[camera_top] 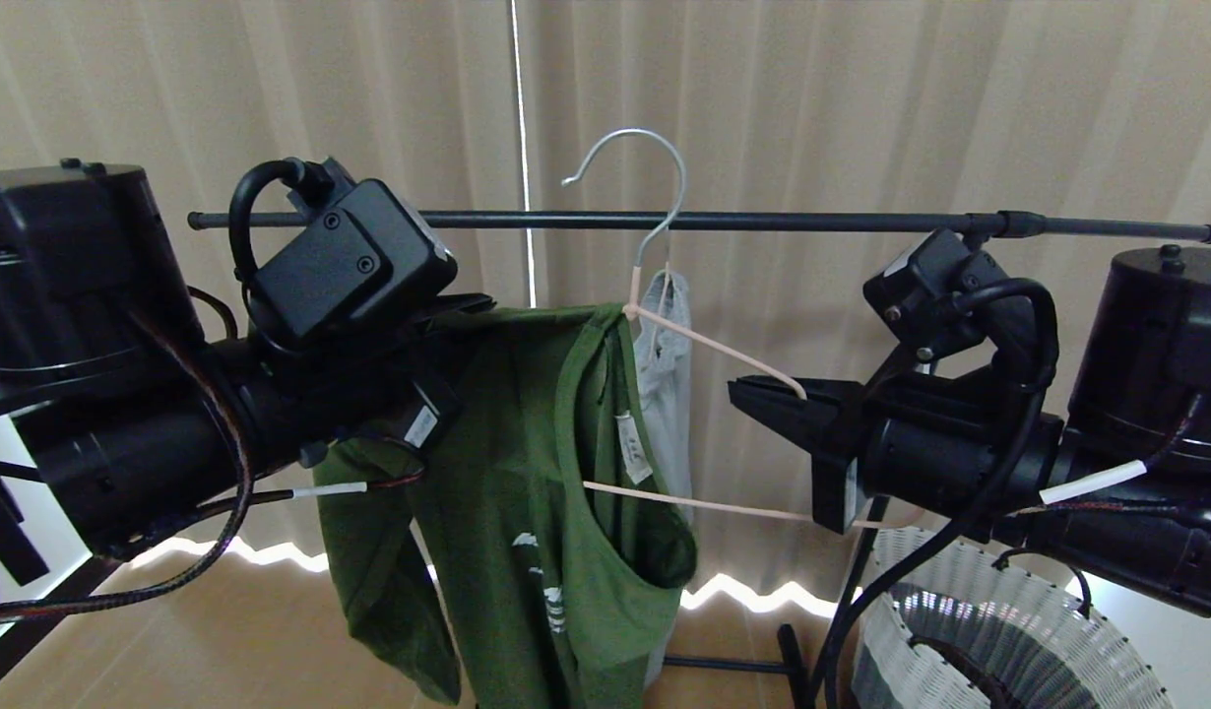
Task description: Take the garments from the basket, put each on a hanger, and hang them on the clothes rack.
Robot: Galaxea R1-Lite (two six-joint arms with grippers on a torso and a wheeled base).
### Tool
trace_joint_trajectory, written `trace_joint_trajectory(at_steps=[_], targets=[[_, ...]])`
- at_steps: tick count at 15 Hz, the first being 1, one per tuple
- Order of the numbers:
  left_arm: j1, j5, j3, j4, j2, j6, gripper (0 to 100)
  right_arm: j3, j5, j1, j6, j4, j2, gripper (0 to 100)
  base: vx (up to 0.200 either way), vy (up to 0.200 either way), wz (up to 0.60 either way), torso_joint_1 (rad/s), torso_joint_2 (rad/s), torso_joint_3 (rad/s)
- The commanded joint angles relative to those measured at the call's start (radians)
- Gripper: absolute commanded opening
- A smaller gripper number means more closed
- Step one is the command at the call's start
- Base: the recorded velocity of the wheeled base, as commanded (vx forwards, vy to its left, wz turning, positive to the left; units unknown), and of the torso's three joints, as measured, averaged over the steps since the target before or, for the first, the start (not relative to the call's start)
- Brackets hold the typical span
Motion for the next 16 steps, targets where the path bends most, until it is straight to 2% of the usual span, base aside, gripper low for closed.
trace_joint_trajectory(at_steps=[1,6,7,9,11,13,16], targets=[[0.0,0.001,0.001,0.0,-0.002,-0.001,0,-0.001,0.0,0.0,-0.001,0.001,0.003,0,0.0,0.0,0.0,0.0,0.0,0.0],[-0.003,0.002,0.026,0.0,-0.034,0.002,0,0.003,-0.003,0.0,-0.004,0.005,-0.001,0,0.0,0.0,0.0,0.0,0.0,0.0],[-0.001,0.005,0.023,0.0,-0.034,-0.002,0,0.011,-0.008,0.0,-0.004,0.004,-0.002,100,0.0,0.0,0.0,0.0,0.0,0.0],[0.002,0.02,0.023,0.0,-0.033,-0.005,0,0.031,-0.012,0.0,-0.002,0.001,-0.01,100,0.0,0.0,0.0,0.0,0.0,0.0],[0.019,0.094,0.024,0.0,-0.027,-0.005,0,0.059,-0.011,-0.001,0.001,-0.007,-0.033,100,0.0,0.0,0.0,0.0,0.0,0.0],[0.045,0.201,0.023,0.0,-0.021,-0.008,0,0.118,-0.008,-0.001,-0.002,-0.087,-0.05,100,0.0,0.0,0.0,0.0,0.0,0.0],[0.069,0.274,0.02,0.0,-0.015,-0.013,0,0.192,-0.004,-0.001,-0.005,-0.148,-0.057,100,0.0,0.0,0.0,0.0,0.0,0.0]])
